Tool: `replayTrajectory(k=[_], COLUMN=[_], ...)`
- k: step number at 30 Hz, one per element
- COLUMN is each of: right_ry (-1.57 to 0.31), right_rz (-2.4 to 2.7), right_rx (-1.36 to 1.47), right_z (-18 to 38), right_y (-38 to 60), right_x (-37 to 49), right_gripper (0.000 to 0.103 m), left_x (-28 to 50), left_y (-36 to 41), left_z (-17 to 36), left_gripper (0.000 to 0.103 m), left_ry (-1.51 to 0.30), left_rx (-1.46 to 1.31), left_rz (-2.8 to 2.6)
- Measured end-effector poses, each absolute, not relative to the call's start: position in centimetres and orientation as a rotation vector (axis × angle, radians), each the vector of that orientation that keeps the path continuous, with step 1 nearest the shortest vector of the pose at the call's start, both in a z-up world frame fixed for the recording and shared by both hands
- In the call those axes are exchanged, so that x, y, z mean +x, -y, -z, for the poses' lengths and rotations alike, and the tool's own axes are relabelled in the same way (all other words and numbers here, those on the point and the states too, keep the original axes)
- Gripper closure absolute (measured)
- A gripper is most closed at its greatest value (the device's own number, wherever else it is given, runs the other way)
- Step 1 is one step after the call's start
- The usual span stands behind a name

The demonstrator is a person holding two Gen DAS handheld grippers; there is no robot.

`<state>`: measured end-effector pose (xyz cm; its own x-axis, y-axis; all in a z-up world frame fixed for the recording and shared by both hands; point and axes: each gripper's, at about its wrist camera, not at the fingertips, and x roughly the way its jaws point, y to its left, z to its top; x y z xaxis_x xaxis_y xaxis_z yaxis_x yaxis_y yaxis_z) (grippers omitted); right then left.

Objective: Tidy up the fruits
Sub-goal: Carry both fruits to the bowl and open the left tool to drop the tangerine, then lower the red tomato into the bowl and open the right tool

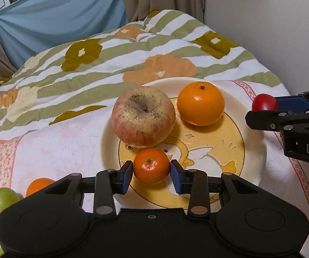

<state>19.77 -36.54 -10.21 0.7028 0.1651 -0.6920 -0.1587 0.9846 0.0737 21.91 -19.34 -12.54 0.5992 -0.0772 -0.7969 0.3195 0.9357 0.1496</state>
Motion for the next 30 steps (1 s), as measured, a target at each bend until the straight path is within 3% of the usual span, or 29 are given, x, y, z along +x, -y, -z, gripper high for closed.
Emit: replayTrajectory(k=[1,2,3,27,29,30], right_ry=[-0.772,-0.773,-0.774,-0.781,-0.781,-0.772], right_rz=[-0.182,-0.184,-0.186,-0.306,-0.299,-0.31], right_rx=[0.008,0.007,0.005,-0.248,-0.238,-0.234], right_z=[10.3,10.3,10.3,13.0,13.0,12.8], right_y=[36.6,36.6,36.5,33.1,33.1,33.1], right_x=[19.9,20.0,20.1,21.6,21.4,21.2], right_gripper=[0.053,0.053,0.053,0.052,0.041,0.03], left_x=[21.9,21.8,21.7,18.3,18.1,17.9], left_y=[19.4,19.5,19.5,16.0,15.8,15.7], left_z=[12.5,12.4,12.3,9.2,9.1,9.0], left_gripper=[0.037,0.017,0.01,0.01,0.01,0.01], left_ry=[-0.901,-0.895,-0.885,-0.835,-0.835,-0.834], left_rx=[0.294,0.295,0.295,0.169,0.163,0.162], left_rz=[0.23,0.227,0.221,0.161,0.162,0.162])
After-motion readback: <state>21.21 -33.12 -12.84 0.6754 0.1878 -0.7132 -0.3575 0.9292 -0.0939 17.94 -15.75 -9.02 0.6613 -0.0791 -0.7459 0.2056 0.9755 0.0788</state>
